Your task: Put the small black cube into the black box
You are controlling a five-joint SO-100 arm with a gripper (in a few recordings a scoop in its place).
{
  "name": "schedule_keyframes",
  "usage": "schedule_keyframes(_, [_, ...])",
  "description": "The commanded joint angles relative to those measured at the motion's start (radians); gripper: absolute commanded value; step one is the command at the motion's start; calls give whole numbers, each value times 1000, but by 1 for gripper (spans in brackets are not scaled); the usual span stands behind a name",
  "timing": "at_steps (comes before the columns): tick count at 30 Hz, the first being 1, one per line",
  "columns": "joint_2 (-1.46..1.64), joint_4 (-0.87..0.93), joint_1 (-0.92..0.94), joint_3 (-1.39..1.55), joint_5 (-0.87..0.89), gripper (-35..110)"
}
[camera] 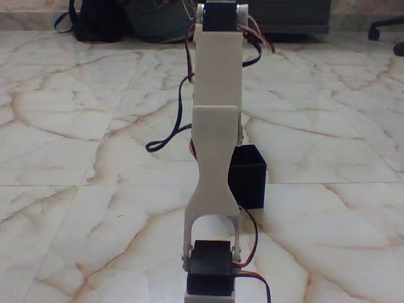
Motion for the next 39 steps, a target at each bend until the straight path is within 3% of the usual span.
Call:
schedule_keyframes(1, [221, 101, 9, 230, -2, 6])
schedule_keyframes(5, [762, 67, 58, 1011, -120, 6])
schedule_keyframes(7, [1143, -169, 135, 1517, -252, 6])
schedule_keyframes(9, [1342, -422, 140, 1858, -258, 6])
schedule_keyframes(15, [1401, -1172, 115, 2401, -264, 6])
schedule_keyframes(20, [1397, -1767, 138, 2773, -540, 6])
schedule_keyframes(22, [1396, -1922, 150, 2884, -693, 6])
schedule_keyframes(24, [1396, -1982, 150, 2965, -744, 6])
schedule_keyframes(25, [1393, -1901, 167, 2965, -703, 5])
schedule_keyframes(28, [1379, -1574, 163, 2965, -342, 5])
schedule_keyframes(31, [1378, -1350, 161, 2965, -166, 5])
schedule_keyframes(32, [1376, -1328, 149, 2965, -55, 4])
schedule_keyframes(39, [1362, -1331, 147, 2965, 5, 4])
